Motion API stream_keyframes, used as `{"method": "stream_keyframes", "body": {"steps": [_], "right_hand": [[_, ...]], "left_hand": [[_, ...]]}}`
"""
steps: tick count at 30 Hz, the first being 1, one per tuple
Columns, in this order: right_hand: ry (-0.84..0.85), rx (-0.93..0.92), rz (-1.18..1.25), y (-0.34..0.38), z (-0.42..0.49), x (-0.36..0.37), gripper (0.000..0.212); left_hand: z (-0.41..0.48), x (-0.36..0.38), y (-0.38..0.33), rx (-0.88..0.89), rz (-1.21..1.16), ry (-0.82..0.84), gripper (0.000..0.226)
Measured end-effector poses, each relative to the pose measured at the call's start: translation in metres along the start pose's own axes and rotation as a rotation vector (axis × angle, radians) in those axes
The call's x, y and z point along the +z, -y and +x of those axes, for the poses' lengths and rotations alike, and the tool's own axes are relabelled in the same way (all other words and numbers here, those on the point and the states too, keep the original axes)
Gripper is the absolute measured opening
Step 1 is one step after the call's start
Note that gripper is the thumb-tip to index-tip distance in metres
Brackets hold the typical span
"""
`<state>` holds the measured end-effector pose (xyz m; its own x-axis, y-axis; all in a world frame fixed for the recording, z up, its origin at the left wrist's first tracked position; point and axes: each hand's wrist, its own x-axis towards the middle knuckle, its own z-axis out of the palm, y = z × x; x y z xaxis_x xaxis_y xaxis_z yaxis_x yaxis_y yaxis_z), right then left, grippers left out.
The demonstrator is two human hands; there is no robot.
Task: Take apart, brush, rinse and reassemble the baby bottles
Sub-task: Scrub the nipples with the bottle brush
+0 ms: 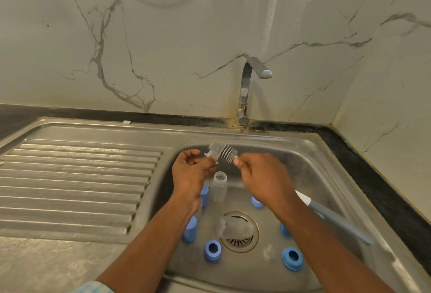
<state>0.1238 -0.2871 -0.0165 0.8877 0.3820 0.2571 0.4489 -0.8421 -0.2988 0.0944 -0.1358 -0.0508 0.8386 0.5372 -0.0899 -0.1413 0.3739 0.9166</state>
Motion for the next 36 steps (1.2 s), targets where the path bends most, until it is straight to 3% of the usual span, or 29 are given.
{"method": "stream_keyframes", "body": {"steps": [2,7,11,15,22,29,32,36], "right_hand": [[0.02,-0.041,-0.009,0.008,-0.004,0.003,0.033],[-0.042,0.121,-0.042,-0.001,0.006,-0.001,0.032],[-0.04,0.017,-0.037,0.002,-0.002,-0.004,0.03],[-0.012,-0.009,-0.022,0.008,0.001,0.001,0.028],[-0.075,0.166,-0.072,-0.024,0.007,-0.006,0.032],[0.07,0.093,-0.056,-0.022,0.002,-0.008,0.04],[0.107,0.049,-0.059,-0.016,0.0,-0.008,0.032],[0.124,0.114,-0.033,-0.022,-0.005,-0.012,0.044]], "left_hand": [[0.004,-0.002,0.0,0.021,0.005,-0.018,0.035],[-0.006,0.004,0.0,0.06,0.045,0.068,0.032],[0.002,-0.002,-0.001,0.111,0.107,0.005,0.031],[-0.002,-0.003,-0.003,0.19,0.179,0.045,0.03],[0.002,-0.002,0.002,0.089,0.148,0.141,0.033],[0.008,-0.006,0.007,-0.078,0.112,0.189,0.034],[0.008,-0.007,0.007,-0.082,0.169,0.158,0.036],[0.011,-0.011,0.007,-0.023,0.299,0.122,0.024]]}}
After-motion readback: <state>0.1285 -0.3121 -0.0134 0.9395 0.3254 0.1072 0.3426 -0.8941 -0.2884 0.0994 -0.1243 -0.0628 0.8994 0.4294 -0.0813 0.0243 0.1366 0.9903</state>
